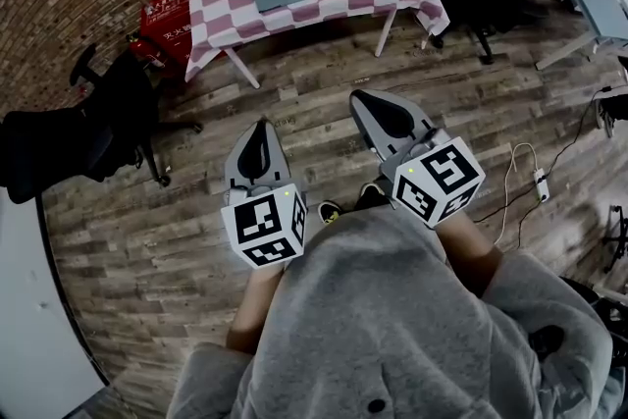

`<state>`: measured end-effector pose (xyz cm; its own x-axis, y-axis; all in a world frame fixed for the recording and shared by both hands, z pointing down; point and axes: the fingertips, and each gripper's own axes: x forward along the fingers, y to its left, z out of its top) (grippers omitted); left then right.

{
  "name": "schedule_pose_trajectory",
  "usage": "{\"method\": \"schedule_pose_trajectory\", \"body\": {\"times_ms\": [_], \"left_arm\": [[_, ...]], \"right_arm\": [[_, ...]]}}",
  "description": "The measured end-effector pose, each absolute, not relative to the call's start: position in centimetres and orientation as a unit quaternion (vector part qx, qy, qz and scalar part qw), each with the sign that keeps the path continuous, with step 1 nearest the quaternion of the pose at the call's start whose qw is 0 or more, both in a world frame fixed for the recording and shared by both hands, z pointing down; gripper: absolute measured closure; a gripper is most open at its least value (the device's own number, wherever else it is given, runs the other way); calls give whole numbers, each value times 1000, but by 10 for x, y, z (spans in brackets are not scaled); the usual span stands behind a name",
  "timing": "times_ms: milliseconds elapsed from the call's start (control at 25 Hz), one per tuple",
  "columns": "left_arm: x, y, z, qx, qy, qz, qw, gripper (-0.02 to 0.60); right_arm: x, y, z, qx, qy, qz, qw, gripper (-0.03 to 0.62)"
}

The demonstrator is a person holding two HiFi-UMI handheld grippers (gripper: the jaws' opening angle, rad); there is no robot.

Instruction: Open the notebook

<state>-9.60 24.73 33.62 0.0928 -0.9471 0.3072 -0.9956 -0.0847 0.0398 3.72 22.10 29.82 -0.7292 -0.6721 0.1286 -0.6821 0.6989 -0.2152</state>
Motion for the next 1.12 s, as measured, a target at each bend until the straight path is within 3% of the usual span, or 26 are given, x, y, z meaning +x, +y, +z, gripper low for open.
{"method": "schedule_pose_trajectory", "body": {"times_ms": [1120], "left_arm": [[-103, 261, 332, 742, -654, 92, 119, 574]], "right_arm": [[25, 237, 292, 369, -923, 106, 21, 569]]}}
